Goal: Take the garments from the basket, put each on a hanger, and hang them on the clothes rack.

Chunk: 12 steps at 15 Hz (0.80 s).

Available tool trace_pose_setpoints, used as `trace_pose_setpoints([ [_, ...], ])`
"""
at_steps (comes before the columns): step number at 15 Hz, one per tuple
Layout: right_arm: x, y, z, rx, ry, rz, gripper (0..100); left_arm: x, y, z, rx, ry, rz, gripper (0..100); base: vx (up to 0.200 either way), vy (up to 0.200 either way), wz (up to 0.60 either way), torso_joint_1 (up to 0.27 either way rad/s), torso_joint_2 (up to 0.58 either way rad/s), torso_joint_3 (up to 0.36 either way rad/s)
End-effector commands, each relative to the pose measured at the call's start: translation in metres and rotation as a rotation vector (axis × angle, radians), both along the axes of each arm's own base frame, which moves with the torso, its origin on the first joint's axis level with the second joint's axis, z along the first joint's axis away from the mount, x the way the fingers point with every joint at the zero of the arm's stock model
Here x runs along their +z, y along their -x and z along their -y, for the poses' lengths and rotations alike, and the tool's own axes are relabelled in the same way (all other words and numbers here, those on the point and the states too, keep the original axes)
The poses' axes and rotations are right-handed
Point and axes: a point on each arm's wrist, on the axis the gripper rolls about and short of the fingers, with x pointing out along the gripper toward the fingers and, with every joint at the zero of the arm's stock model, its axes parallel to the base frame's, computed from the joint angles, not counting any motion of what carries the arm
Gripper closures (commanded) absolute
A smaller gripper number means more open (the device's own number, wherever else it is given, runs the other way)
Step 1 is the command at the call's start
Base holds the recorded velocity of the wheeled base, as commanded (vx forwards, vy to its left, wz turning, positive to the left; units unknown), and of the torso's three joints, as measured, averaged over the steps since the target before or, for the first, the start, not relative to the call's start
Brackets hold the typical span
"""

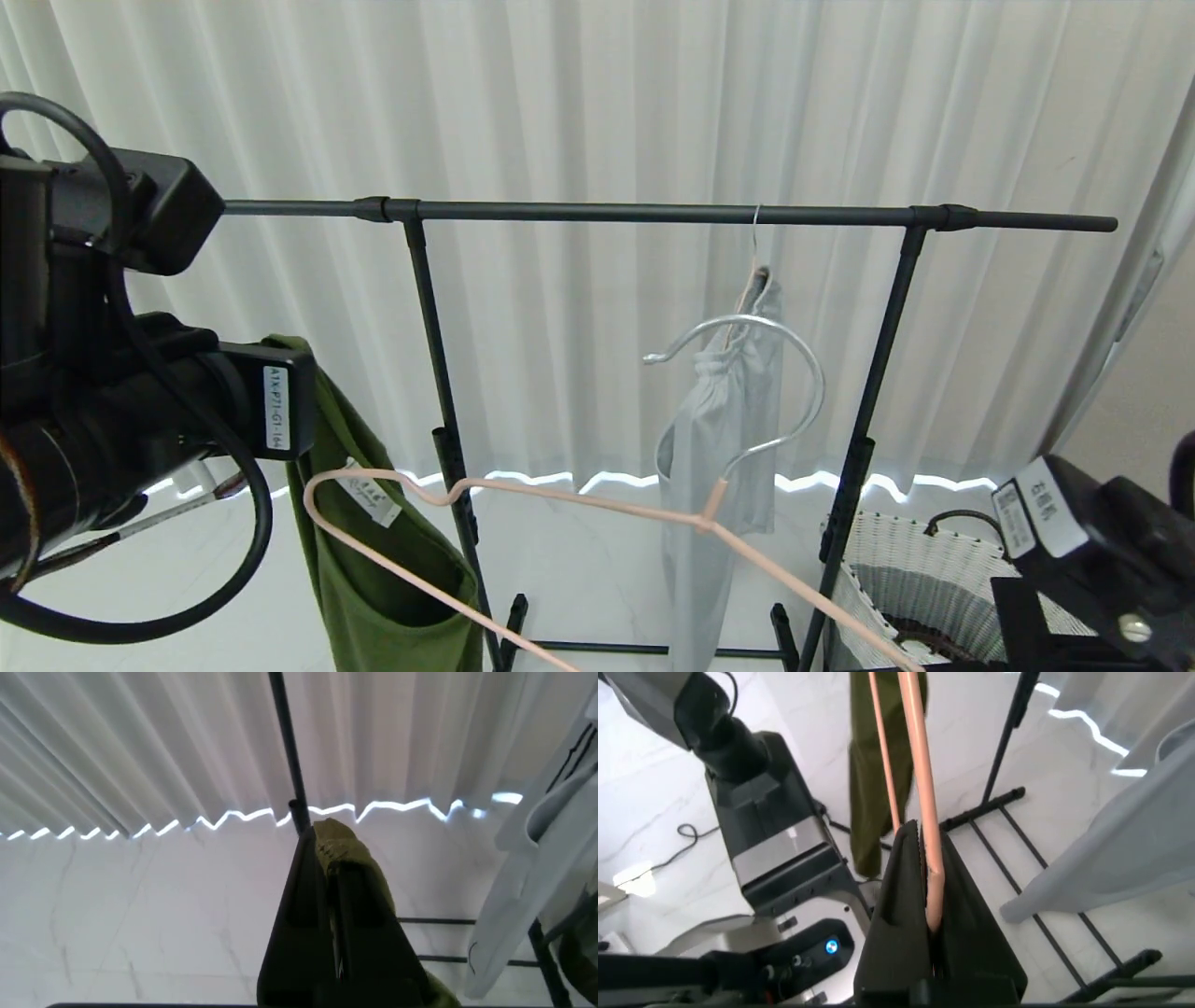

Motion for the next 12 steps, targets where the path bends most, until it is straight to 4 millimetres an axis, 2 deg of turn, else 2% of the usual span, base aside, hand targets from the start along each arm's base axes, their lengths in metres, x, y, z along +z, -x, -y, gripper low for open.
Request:
trace_pose_setpoints([
  [1, -0.01, -0.005, -0.011, -0.009, 0.052, -0.018, 100, -0.006, 0.0, 0.005, -0.023, -0.017, -0.021, 100, 0.0, 0.0, 0.0, 0.0, 0.0, 0.0],
  [5, -0.013, -0.018, -0.018, -0.08, 0.031, -0.001, 100, -0.012, -0.001, 0.007, -0.022, -0.039, -0.044, 100, 0.0, 0.0, 0.0, 0.0, 0.0, 0.0],
  [12, -0.025, -0.032, -0.048, -0.16, -0.005, 0.006, 100, -0.026, -0.013, 0.018, -0.029, -0.082, -0.103, 100, 0.0, 0.0, 0.0, 0.0, 0.0, 0.0],
])
